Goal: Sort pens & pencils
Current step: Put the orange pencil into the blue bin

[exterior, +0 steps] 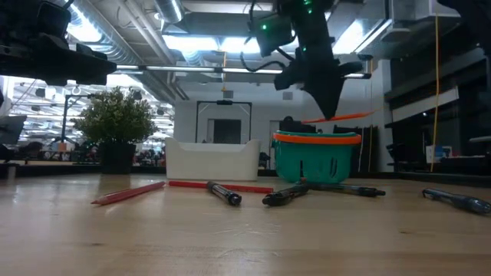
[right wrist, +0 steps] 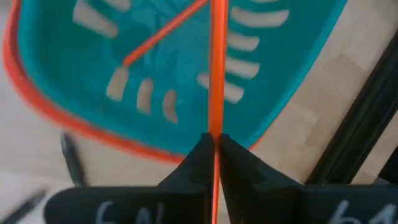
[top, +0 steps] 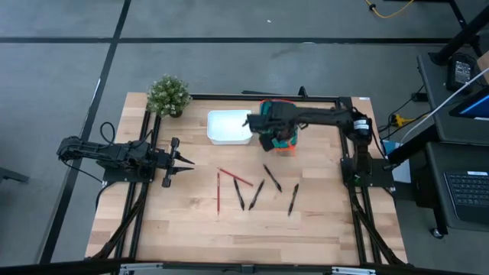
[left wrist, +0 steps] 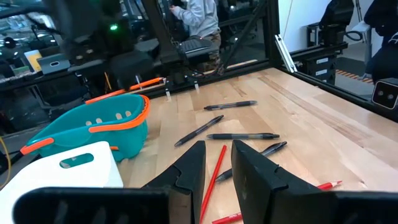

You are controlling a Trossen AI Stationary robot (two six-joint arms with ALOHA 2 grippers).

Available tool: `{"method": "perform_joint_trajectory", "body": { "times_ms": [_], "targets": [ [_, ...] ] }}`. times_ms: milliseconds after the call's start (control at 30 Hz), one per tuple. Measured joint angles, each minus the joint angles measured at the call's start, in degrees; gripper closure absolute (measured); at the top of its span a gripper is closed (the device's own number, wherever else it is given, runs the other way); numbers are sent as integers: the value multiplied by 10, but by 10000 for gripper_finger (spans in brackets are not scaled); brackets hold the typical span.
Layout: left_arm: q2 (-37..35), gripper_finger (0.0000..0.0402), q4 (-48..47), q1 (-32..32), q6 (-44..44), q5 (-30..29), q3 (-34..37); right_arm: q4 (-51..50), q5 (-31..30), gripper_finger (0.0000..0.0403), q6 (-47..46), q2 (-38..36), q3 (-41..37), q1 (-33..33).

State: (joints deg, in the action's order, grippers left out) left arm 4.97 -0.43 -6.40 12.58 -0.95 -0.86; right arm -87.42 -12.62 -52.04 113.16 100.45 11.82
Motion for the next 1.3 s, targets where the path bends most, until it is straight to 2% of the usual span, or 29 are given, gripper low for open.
{"method": "perform_joint_trajectory", "body": {
  "times_ms": [467, 800, 1300],
  "targets": [
    [0, 330, 0, 0, 0, 0, 0, 102, -15, 381, 73, -1, 54, 110],
    [0, 330, 0, 0, 0, 0, 0, 111, -13, 380, 76, 3, 38, 116],
    [0, 330, 0, 0, 0, 0, 0, 175, -2, 380, 89, 4, -39, 126]
  ]
}}
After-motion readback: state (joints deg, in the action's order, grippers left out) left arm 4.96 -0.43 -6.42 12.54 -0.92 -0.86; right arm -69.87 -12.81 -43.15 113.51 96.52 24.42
